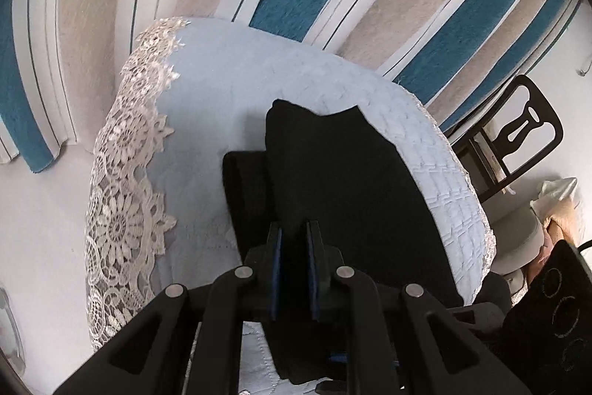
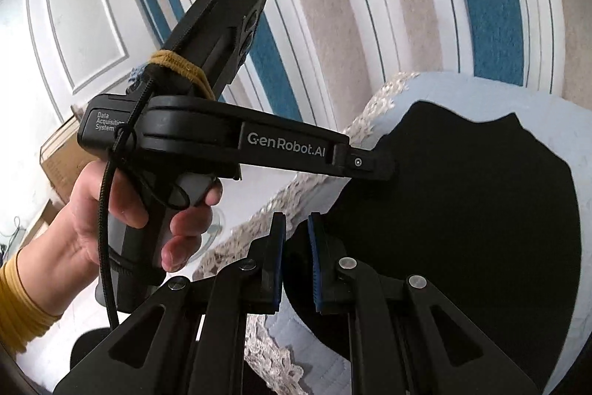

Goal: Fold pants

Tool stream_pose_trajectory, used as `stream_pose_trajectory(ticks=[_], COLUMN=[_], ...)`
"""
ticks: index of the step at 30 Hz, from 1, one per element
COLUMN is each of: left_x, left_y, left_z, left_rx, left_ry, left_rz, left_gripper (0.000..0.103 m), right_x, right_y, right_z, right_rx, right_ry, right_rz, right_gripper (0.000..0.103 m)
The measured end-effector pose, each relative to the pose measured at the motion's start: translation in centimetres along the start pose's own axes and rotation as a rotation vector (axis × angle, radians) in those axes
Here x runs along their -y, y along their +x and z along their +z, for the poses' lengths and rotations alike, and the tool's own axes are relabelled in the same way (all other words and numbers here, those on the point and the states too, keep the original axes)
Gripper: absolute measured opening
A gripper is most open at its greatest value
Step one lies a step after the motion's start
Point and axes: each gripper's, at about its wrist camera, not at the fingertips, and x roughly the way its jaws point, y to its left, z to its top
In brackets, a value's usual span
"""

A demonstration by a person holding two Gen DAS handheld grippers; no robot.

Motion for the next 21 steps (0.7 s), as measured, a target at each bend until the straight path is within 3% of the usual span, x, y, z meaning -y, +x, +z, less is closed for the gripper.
stream_pose_trajectory(ticks=[4,7,9,11,12,15,19,21], left_x=[-0.1,-0.2,-0.6,-0.9,-1.0,-1.4,-1.5,-1.7], left_y=[0.0,-0.2,-0.6,-1.2,-1.4,-2.0,-2.3,-2.3], left_z=[-0.4,-0.5,-0.6,-0.9,-1.0,-1.4,-2.0,-2.2], left_rx=[0.019,0.035,0.047,0.064,0.072,0.097,0.114,0.131], left_ry=[-0.015,-0.026,-0.05,-0.069,-0.078,-0.107,-0.128,-0.147], left_rz=[0.004,0.028,0.039,0.058,0.068,0.067,0.119,0.124], left_gripper=[0.015,0.023,0.04,0.048,0.049,0.054,0.059,0.06], right_x=[0.3,0.4,0.6,0.6,0.4,0.0,1.0,2.1], right_y=[0.5,0.7,0.6,-0.1,-0.5,-2.1,-4.1,-3.7], right_z=[0.0,0.0,0.1,0.0,0.0,-0.4,-0.7,-0.5], right_rx=[-0.009,-0.033,-0.043,-0.042,-0.036,-0.027,0.008,0.002], right_ry=[0.008,0.043,0.061,0.04,0.012,-0.069,-0.102,-0.098], right_rz=[0.013,0.038,0.076,0.098,0.088,0.028,0.014,-0.042], right_gripper=[0.012,0.017,0.024,0.026,0.029,0.05,0.05,0.052])
